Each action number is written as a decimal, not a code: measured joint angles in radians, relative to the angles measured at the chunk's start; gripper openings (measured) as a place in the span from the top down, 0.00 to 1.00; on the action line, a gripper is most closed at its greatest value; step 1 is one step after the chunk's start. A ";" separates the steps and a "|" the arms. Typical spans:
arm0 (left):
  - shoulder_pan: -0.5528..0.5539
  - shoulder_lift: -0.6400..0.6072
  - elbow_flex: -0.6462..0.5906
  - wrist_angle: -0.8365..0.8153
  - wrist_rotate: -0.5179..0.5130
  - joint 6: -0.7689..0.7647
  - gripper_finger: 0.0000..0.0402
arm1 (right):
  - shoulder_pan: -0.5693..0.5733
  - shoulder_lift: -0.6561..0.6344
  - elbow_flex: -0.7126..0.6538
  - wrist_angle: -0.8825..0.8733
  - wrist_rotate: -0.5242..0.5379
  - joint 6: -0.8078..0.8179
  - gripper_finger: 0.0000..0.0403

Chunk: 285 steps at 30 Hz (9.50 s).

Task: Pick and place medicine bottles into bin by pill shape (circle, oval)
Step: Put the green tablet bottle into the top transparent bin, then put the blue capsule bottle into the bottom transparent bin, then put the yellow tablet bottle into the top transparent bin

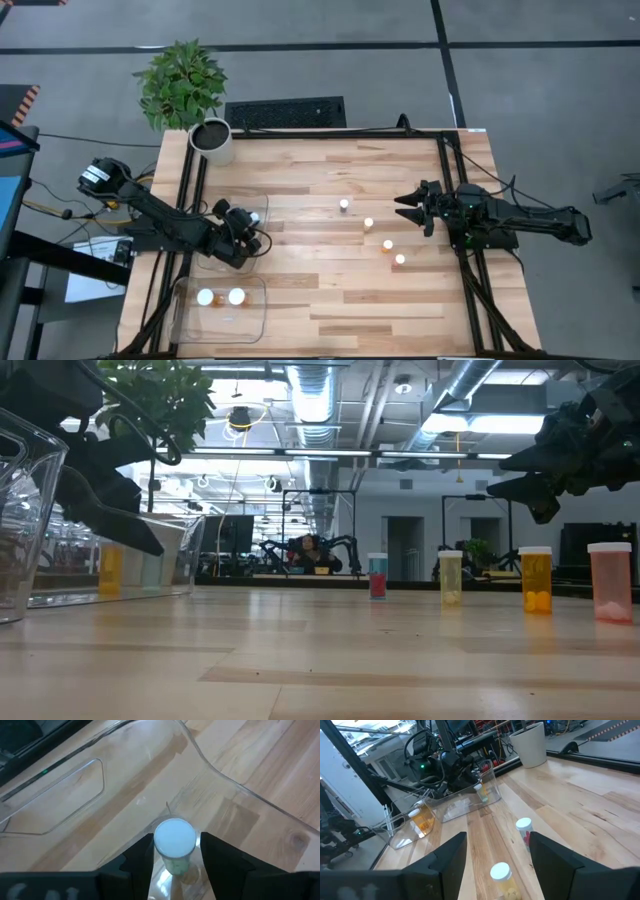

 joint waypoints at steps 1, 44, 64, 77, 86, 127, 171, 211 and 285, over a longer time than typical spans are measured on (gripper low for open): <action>0.000 0.000 0.000 0.000 0.000 0.000 0.60 | 0.000 0.000 0.000 0.000 0.000 0.000 0.44; 0.104 0.066 0.568 0.266 -0.057 0.733 0.44 | 0.000 0.000 0.000 0.000 0.000 0.000 0.44; 0.443 0.582 0.594 0.968 0.373 0.930 0.44 | 0.000 0.000 0.000 0.000 0.000 0.000 0.44; 0.490 0.790 0.763 0.815 0.418 0.887 0.44 | 0.000 0.000 0.000 0.000 0.000 0.000 0.44; 0.490 0.805 0.771 0.730 0.418 0.837 0.44 | 0.000 0.000 0.000 0.000 0.000 -0.001 0.44; 0.470 0.800 0.771 0.693 0.445 0.759 0.72 | 0.000 0.000 0.000 0.000 0.000 -0.002 0.44; -0.691 0.150 0.685 -0.310 -0.089 -0.420 0.72 | 0.000 0.081 0.000 0.000 0.000 0.034 0.44; -0.631 0.542 0.592 -0.160 -0.020 -0.304 0.72 | 0.000 0.119 0.000 0.000 0.000 0.045 0.44; -0.356 0.558 1.205 -0.858 -0.214 -0.170 0.51 | 0.000 0.119 0.000 0.000 0.000 0.042 0.44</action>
